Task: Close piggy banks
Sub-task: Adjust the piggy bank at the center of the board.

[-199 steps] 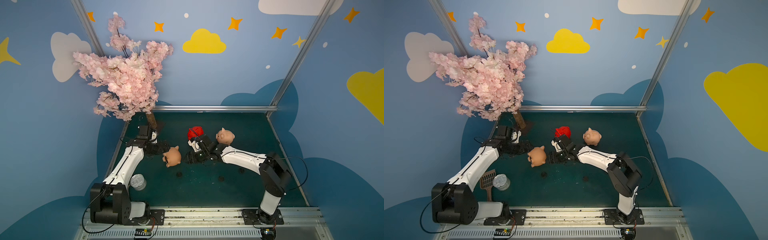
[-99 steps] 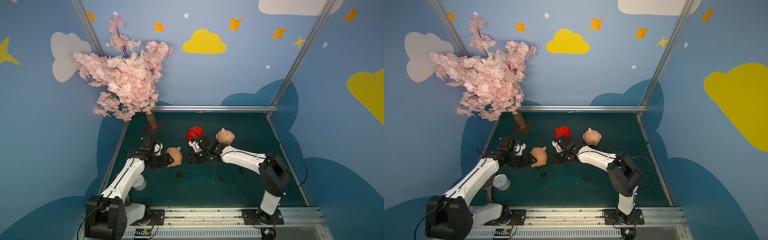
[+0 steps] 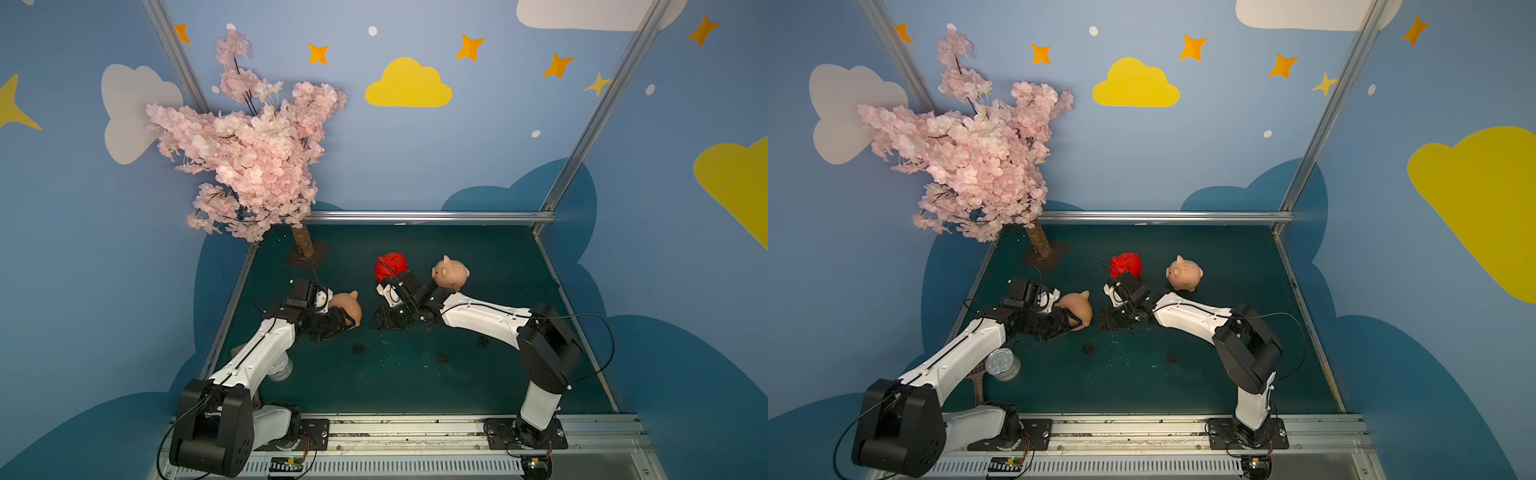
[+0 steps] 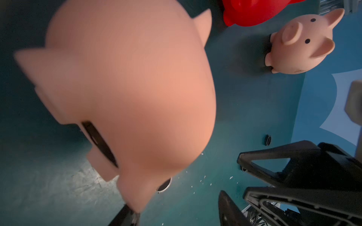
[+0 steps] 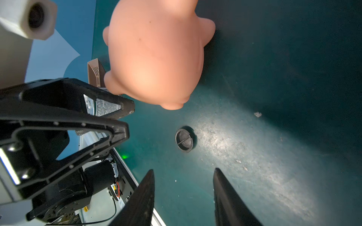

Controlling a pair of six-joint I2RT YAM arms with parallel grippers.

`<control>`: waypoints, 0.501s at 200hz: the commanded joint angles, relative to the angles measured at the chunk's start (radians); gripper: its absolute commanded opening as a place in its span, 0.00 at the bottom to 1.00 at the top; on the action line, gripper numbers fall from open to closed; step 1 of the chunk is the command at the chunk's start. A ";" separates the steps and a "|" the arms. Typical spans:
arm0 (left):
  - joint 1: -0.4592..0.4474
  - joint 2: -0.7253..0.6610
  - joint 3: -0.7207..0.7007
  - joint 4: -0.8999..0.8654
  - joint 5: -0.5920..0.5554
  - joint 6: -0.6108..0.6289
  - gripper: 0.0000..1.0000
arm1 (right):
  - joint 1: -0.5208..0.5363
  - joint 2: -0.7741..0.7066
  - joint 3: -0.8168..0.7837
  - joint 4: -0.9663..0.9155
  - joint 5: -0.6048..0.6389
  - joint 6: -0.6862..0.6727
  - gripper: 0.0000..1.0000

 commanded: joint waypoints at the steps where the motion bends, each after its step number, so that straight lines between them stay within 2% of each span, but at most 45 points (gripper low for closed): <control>1: -0.003 0.039 0.021 0.075 -0.009 0.001 0.62 | 0.004 -0.018 -0.009 -0.031 0.015 -0.015 0.48; 100: -0.091 0.201 0.092 0.285 0.028 -0.099 0.63 | -0.021 -0.081 -0.073 -0.022 0.037 -0.025 0.47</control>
